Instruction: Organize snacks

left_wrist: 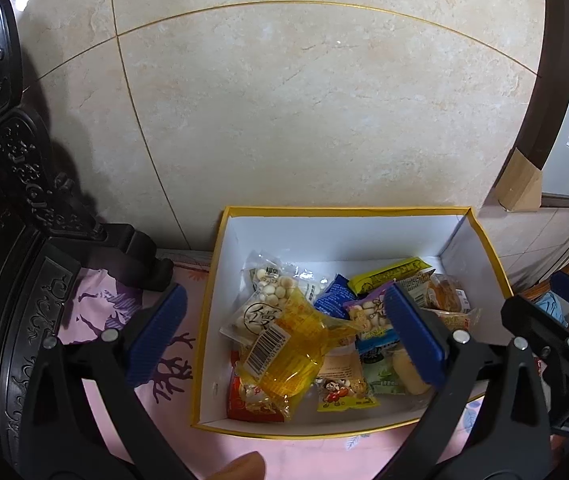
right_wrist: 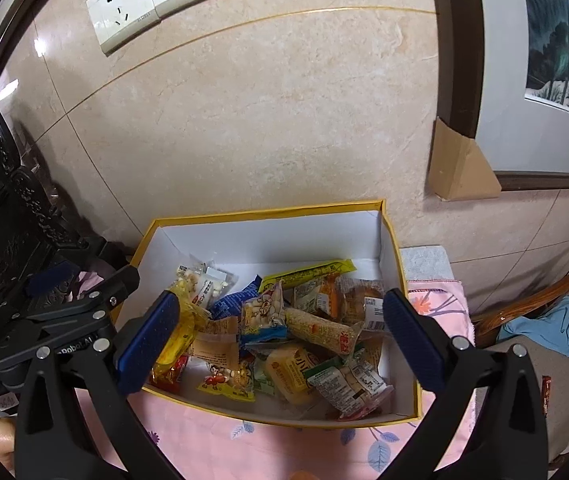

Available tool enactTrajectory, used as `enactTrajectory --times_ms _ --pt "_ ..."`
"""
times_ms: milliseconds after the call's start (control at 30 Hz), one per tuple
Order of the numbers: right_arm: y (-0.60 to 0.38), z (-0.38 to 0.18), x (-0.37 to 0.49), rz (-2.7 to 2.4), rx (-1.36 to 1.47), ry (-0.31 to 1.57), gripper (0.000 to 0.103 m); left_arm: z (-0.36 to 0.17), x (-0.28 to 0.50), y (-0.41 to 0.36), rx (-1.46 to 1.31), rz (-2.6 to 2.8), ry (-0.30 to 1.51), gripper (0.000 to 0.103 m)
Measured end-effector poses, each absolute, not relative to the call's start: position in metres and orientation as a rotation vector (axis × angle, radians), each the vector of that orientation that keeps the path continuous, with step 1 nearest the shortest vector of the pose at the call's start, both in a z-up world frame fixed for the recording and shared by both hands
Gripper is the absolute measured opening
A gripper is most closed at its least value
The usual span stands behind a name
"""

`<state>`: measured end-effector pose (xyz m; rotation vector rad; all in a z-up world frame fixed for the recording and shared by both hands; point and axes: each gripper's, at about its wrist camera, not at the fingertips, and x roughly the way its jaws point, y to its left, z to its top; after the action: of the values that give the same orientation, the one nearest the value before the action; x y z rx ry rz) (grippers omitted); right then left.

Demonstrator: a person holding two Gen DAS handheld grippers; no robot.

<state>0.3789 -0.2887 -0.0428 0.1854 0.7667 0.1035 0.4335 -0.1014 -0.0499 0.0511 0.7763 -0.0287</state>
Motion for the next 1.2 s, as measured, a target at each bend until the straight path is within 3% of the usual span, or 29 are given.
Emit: enactTrajectory --times_ms 1200 --pt "-0.2914 -0.0378 0.3736 0.104 0.171 0.744 0.102 -0.0430 0.4263 -0.1058 0.079 -0.023 0.729 0.101"
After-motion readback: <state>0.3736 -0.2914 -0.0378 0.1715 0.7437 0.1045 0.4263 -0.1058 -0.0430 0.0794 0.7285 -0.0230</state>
